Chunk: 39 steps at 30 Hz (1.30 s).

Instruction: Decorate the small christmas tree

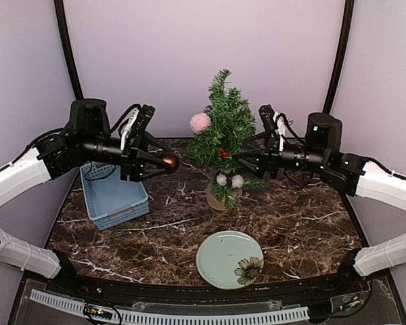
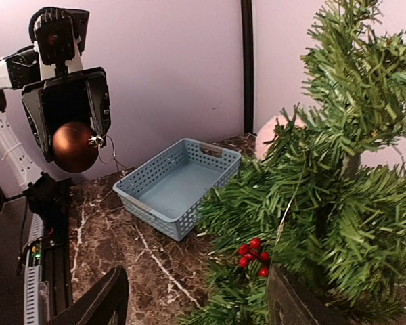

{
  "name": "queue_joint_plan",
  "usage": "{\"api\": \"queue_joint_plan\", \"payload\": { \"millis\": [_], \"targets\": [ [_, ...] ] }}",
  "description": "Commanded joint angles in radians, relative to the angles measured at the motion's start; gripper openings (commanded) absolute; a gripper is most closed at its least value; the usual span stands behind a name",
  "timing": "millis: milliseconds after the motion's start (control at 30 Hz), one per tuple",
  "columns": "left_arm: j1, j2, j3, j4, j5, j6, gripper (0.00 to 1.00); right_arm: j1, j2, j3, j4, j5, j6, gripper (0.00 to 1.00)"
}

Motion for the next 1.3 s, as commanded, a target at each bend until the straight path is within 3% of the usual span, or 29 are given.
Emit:
{"api": "queue_joint_plan", "payload": {
  "millis": [0, 333, 533, 833, 1000, 1267],
  "targets": [
    [-0.067, 0.048, 0.045, 0.123, 0.145, 0.052, 0.35, -0.014, -0.043, -0.043, 0.074, -0.144, 0.031, 0.66],
    [-0.18, 0.212, 0.145, 0.14, 0.225, 0.103, 0.31, -0.017, -0.05, -0.056, 0.116, -0.372, 0.061, 0.44],
    [-0.198, 0.267, 0.166, 0.162, 0.182, 0.094, 0.29, 0.026, -0.056, 0.003, 0.003, -0.316, 0.002, 0.41],
    [-0.202, 0.31, 0.17, 0.192, 0.116, 0.075, 0.29, 0.068, -0.028, 0.019, -0.079, -0.185, -0.059, 0.45],
    [-0.202, 0.325, 0.141, 0.205, 0.096, 0.074, 0.28, 0.066, -0.067, -0.019, -0.074, -0.091, -0.04, 0.6],
    [-0.202, 0.342, 0.072, 0.241, 0.082, 0.038, 0.28, 0.051, -0.135, -0.063, -0.07, 0.012, -0.012, 0.73]
  ]
}}
